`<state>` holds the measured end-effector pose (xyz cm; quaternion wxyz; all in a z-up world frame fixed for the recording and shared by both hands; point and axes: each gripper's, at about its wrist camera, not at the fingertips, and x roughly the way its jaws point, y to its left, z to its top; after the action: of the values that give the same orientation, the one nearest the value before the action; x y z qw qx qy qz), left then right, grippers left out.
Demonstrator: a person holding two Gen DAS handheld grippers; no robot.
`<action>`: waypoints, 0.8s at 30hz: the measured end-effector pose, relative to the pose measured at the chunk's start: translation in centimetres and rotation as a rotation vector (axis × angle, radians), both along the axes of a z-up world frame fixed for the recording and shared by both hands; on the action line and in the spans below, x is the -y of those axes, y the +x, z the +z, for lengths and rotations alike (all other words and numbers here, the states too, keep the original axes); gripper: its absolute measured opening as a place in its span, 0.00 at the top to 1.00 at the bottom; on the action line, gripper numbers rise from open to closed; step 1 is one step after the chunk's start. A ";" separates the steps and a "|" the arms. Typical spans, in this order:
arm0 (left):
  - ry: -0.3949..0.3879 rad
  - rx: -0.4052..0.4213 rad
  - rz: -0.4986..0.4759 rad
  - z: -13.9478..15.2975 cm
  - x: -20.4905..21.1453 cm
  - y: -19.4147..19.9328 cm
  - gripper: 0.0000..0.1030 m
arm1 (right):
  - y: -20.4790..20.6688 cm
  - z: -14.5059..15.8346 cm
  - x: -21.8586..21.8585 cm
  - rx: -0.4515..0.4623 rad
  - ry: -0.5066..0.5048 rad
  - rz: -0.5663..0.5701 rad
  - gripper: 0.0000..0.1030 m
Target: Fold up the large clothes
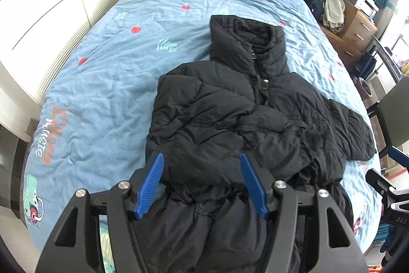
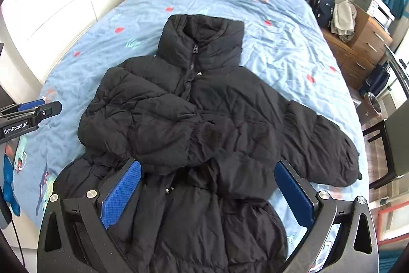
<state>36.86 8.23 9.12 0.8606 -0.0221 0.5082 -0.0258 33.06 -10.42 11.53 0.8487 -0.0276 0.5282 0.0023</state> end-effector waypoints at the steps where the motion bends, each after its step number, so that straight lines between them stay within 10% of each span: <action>1: -0.002 0.006 0.000 0.4 0.4 -0.2 0.41 | -0.3 0.2 0.4 0.004 0.001 -0.006 0.01; 24: 0.022 0.025 0.019 2.4 6.9 -0.8 0.26 | -6.4 -1.7 19.0 0.040 0.141 -0.418 0.01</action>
<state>36.10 1.36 11.47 0.8672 -0.0174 0.4975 -0.0122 26.65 -29.42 9.84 0.8409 0.1419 0.5038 -0.1374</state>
